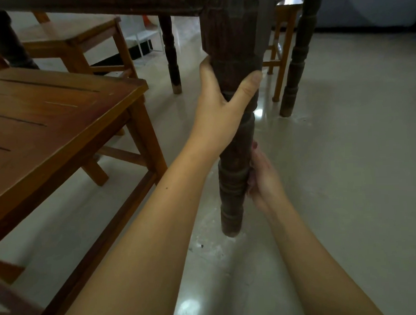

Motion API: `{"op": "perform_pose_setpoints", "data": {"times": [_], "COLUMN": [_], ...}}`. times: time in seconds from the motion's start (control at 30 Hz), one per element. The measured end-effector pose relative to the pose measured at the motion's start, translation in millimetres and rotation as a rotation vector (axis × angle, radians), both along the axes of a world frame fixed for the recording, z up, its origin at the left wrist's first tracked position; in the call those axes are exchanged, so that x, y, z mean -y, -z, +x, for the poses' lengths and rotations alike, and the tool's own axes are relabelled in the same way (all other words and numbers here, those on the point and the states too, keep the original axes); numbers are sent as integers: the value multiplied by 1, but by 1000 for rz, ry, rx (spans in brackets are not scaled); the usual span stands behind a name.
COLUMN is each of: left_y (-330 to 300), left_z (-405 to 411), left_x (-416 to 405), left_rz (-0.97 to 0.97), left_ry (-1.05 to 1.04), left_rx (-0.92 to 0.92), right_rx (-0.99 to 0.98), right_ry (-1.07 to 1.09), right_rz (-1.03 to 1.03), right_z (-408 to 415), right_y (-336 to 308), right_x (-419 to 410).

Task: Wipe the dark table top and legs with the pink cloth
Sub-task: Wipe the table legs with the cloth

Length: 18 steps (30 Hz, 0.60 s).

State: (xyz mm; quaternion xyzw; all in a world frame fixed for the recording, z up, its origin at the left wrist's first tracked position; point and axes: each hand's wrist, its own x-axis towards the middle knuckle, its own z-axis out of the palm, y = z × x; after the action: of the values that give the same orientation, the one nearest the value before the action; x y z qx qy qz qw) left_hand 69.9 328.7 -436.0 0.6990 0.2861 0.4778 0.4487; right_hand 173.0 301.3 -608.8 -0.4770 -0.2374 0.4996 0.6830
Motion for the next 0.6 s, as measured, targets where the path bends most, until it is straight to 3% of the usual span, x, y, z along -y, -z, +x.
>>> {"op": "perform_pose_setpoints", "data": {"times": [0.1,0.3,0.37,0.47,0.6], "left_y": [0,2,2,1,-8], "left_z": [0,0,1,0,0], "left_x": [-1,-1,-1,-1,4], "left_rz": [-1,-6,-16,-34,-149], "left_ry": [-1,-22,-24,-20,-2], "left_rx": [6,3,3,9,-9], "right_rx": [25,178,133,77,100], "right_ry": [20,-31,-62,12,83], "right_rz": [35,-358,-438,-454,-467], "right_z": [-2,-4,-9,-22,-29], "right_y": [-15,84,108,104,49], "right_x": [-3,14,31,46,40]}}
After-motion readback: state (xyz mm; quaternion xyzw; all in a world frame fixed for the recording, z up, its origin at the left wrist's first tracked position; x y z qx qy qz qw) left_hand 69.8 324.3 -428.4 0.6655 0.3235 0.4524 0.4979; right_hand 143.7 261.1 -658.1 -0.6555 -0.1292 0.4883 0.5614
